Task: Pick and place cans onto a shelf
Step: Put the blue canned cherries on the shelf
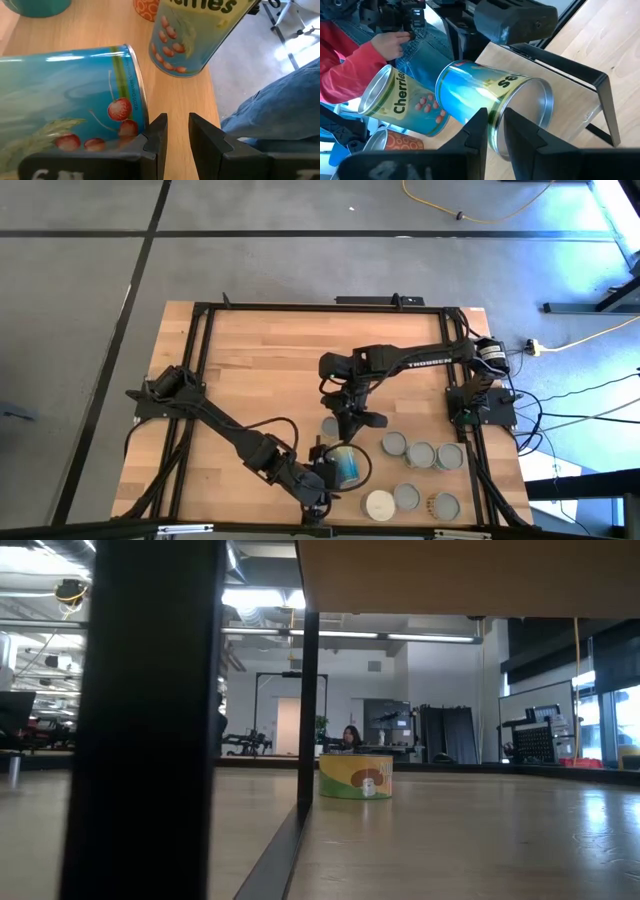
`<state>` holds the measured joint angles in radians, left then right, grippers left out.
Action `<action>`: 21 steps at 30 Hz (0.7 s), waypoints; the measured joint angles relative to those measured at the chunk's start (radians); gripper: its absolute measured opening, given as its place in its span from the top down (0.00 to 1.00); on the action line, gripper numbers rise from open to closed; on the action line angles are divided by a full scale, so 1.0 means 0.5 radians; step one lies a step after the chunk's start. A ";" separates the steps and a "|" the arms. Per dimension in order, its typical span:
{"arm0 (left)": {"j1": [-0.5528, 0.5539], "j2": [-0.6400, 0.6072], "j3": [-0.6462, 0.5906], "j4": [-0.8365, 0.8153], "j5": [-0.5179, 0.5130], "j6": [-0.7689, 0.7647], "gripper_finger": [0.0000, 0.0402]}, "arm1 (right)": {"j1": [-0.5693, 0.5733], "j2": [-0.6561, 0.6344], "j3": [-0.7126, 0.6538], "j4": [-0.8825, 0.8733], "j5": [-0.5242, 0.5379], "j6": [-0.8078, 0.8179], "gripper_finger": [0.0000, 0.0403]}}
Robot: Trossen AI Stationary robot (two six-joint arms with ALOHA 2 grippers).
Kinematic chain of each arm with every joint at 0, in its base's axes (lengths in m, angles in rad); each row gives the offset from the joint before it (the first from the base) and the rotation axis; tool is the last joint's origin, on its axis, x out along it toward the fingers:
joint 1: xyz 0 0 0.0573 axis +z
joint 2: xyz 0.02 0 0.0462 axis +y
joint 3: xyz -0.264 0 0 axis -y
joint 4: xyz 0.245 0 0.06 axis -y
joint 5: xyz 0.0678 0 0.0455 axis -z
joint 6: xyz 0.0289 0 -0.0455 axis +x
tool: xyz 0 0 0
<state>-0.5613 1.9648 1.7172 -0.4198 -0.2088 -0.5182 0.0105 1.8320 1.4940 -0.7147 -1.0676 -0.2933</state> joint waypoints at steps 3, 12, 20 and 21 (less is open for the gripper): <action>0.000 -0.001 0.001 -0.003 -0.024 -0.001 0.82 | -0.001 0.014 0.000 -0.006 -0.012 0.003 0.84; 0.004 -0.004 0.002 -0.022 -0.031 -0.002 0.82 | -0.001 0.055 0.004 -0.002 -0.014 0.007 0.84; 0.002 -0.005 0.002 -0.041 -0.049 -0.001 0.82 | -0.001 0.062 0.003 0.009 -0.024 -0.013 0.94; 0.002 -0.005 0.002 -0.043 -0.049 0.001 0.82 | -0.001 0.062 0.003 0.004 -0.029 -0.034 0.96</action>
<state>-0.5606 1.9625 1.7184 -0.4412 -0.2333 -0.5176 0.0101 1.8629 1.4956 -0.7126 -1.0821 -0.3101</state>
